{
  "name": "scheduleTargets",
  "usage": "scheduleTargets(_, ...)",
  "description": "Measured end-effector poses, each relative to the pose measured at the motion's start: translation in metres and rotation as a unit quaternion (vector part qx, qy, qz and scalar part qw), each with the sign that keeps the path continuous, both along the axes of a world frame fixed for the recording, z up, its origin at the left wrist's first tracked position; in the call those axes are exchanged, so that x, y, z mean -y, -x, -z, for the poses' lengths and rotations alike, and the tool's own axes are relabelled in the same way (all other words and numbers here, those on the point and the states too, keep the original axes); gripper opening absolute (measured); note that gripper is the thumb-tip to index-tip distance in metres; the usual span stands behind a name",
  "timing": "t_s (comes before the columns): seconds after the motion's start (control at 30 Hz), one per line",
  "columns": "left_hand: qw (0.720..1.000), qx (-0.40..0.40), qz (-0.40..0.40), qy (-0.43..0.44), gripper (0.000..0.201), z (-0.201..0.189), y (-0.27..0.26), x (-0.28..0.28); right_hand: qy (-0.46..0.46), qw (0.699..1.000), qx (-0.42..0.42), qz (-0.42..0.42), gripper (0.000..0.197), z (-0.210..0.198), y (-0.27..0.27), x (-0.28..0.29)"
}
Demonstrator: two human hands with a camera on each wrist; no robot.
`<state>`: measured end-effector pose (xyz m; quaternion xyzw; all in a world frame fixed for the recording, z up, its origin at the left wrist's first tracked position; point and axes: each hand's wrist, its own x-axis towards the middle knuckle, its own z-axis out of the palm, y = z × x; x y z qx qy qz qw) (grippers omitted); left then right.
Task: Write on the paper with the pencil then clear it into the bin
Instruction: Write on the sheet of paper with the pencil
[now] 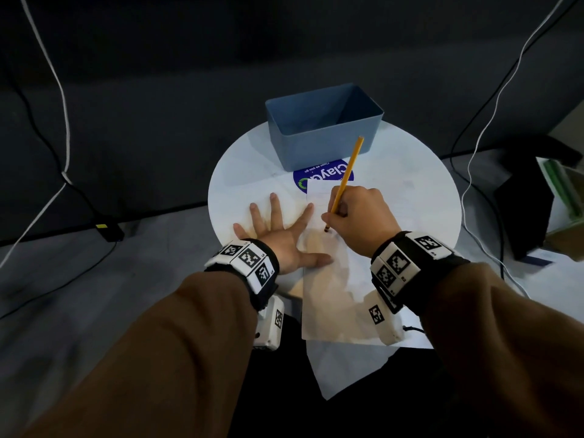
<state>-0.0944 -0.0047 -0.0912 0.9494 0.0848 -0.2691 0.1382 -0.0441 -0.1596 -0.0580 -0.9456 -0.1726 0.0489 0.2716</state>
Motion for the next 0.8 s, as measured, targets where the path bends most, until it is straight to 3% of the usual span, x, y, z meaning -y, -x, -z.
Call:
scheduleTargets(0.6,1.0,0.009,-0.004,-0.014,0.11,-0.004,0.005,0.003,-0.044,0.997,-0.049,-0.027,0.016,-0.006,-0.003,-0.013)
scheduleTargets(0.8,1.0,0.007,-0.026,0.014,0.108,-0.005,0.003,0.003,-0.047,0.998,-0.041,0.01,0.01,-0.004,-0.002,-0.002)
